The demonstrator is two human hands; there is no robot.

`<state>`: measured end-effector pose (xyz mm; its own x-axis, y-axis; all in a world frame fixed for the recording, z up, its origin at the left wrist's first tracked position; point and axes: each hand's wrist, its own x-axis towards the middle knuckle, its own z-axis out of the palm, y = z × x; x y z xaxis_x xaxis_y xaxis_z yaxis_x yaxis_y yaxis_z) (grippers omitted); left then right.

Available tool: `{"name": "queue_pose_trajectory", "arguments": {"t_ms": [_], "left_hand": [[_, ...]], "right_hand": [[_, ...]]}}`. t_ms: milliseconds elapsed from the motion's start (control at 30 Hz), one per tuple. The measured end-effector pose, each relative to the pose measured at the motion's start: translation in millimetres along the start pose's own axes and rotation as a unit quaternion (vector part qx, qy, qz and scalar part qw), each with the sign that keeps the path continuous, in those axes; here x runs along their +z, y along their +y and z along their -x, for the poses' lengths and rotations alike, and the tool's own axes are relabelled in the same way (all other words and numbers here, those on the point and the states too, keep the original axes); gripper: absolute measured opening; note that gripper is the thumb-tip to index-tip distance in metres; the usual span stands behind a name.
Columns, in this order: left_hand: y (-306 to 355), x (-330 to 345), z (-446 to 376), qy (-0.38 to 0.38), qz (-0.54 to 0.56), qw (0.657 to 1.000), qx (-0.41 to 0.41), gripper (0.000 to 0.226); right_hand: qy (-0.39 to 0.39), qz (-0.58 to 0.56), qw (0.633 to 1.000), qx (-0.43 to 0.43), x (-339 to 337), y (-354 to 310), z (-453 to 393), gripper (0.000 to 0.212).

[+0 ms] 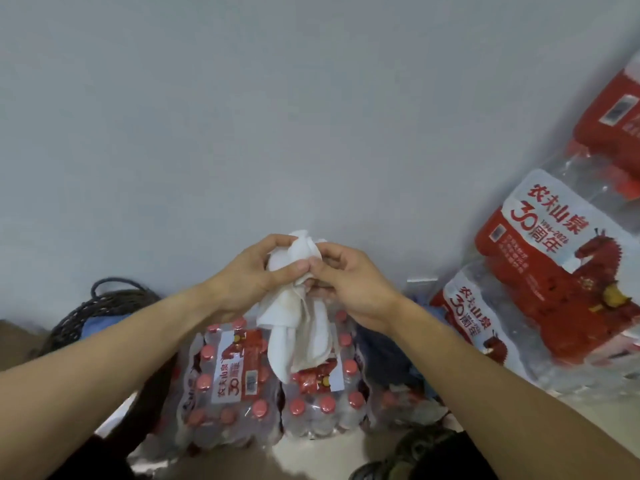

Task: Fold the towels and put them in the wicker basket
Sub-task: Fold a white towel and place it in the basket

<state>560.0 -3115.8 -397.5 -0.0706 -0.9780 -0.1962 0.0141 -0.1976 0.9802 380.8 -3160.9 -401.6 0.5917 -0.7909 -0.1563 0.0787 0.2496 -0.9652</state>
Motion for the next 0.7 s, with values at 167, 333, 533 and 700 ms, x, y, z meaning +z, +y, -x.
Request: {"name": "queue_pose_trajectory", "arguments": {"t_ms": [167, 333, 533, 700], "left_hand": [[-18, -36, 27, 0.072, -0.054, 0.996, 0.004, 0.029], [-27, -56, 34, 0.07, -0.117, 0.991, 0.011, 0.026], [-31, -104, 42, -0.009, -0.132, 0.991, 0.003, 0.033], [-46, -140, 37, -0.034, -0.233, 0.971, -0.033, 0.03]], "right_hand": [[-0.017, -0.003, 0.999, 0.043, 32, 16, -6, 0.03], [-0.024, 0.022, 0.998, 0.049, 42, 29, -18, 0.046], [-0.014, 0.018, 0.998, 0.066, 40, 34, -29, 0.042], [0.053, 0.051, 0.997, 0.001, 23, 30, -34, 0.022]]}}
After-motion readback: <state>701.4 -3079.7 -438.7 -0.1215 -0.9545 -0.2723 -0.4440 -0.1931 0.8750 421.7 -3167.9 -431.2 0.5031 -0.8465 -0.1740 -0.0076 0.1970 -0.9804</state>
